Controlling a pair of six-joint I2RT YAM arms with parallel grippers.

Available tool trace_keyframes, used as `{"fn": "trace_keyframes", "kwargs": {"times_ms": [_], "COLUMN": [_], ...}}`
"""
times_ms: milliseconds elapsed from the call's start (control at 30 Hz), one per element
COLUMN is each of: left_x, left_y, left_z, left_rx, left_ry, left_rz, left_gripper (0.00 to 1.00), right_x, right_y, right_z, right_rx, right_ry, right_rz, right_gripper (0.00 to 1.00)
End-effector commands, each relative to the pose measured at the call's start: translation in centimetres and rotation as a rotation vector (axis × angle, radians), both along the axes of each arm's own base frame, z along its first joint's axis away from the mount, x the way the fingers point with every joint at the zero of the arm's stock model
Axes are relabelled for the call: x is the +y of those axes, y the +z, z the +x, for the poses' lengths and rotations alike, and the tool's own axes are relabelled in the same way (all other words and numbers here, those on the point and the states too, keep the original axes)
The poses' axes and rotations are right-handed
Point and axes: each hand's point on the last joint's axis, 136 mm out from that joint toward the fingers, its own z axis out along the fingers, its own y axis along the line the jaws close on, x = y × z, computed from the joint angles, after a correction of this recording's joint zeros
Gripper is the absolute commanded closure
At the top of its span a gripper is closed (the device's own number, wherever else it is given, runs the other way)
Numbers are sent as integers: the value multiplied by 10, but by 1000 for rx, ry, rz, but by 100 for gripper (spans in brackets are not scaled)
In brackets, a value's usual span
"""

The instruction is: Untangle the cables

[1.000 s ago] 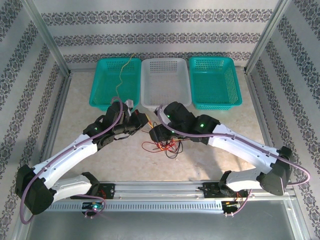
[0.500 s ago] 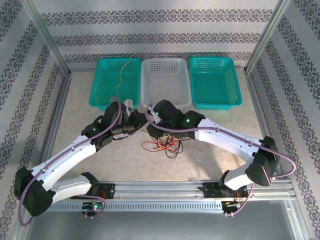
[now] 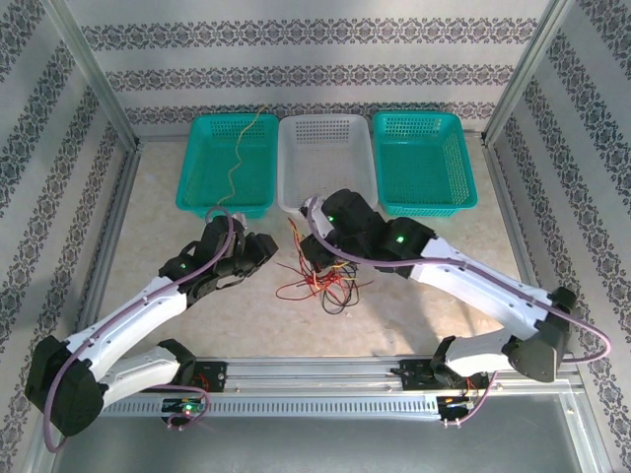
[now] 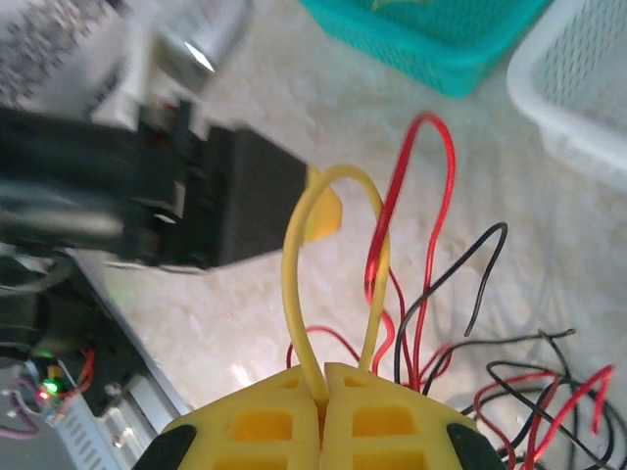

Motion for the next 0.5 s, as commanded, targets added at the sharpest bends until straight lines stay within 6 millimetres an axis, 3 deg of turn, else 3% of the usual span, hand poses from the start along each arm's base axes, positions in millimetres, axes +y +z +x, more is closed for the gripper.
{"fn": "trace_keyframes", "kwargs": {"times_ms": [0,100,167,333,467], "left_x": [4,2,-2,-6,-26], "left_y": [-4,2,19,66,98], "left_z": [10,11,12,11,11], "left_rx": [-18,-42,-105,-265,-383], "left_ry": [37,19,-1,-38,-115], "left_rz": [-8,-21,-57,-124,-248], "left_gripper": [80,82,81,68,51], "right_x": [-6,-7,-9,-13,-9], "right_y": [39,54,57,50,51], "right_z": [5,7,10,22,26], "right_rx": [-34,-31,-25,4,13], "right_ry": [-26,-42,-50,-80,-69], "right_rz": [97,161,182,172,185], "right_gripper": [100,100,100,100,100]}}
